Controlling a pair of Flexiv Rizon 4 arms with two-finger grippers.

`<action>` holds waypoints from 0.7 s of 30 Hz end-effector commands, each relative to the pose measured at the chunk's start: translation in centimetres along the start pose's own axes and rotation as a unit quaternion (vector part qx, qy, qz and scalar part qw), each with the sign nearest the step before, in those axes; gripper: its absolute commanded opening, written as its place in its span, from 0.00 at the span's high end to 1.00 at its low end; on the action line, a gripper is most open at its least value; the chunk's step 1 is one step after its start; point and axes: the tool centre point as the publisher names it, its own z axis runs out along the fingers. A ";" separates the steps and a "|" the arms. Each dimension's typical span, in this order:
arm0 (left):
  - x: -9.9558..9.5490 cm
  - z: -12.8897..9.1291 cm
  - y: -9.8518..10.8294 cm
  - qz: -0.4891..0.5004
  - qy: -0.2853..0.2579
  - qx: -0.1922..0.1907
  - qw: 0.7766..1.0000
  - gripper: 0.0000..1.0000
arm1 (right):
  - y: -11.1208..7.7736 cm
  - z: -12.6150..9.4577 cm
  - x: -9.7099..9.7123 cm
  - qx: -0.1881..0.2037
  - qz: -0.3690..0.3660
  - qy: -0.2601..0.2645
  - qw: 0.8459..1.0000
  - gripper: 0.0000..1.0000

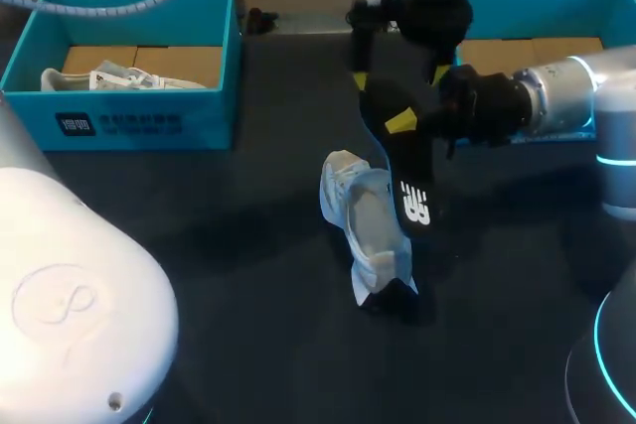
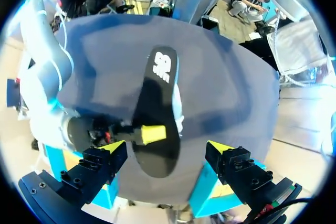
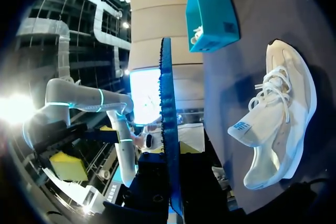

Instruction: Take the shoe out of the shoebox, open the shoe tongue, remove and reinsert the insole, then place the shoe into the shoebox

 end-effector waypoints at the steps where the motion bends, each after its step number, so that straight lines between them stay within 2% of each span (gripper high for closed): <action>1: 0.6 0.8 0.1 0.004 -0.022 -0.002 1.000 0.00 | -0.2 0.1 0.3 -0.004 -0.002 -0.004 1.000 1.00; 6: 0.3 0.8 -0.3 0.011 -0.026 -0.006 1.000 0.00 | -0.1 0.1 0.4 -0.003 -0.004 -0.004 1.000 1.00; 11: 1.0 0.6 -0.5 0.016 -0.056 0.001 0.998 0.00 | -0.3 0.0 0.2 -0.005 -0.004 -0.002 1.000 1.00; 13: 1.7 0.8 0.1 0.015 -0.081 0.006 0.997 0.00 | -0.4 0.0 0.1 -0.006 -0.003 -0.001 1.000 1.00; 15: 2.4 1.0 0.7 0.030 -0.105 0.030 0.994 0.00 | -0.6 -0.2 0.2 -0.008 -0.003 -0.001 1.000 1.00; 16: 2.8 1.2 0.9 0.034 -0.117 0.027 0.992 0.00 | -0.7 -0.2 0.3 -0.009 -0.002 -0.002 1.000 1.00; 21: 4.0 1.8 0.5 0.068 -0.183 0.037 0.980 0.00 | -1.1 -0.7 0.5 -0.013 0.000 -0.002 1.000 1.00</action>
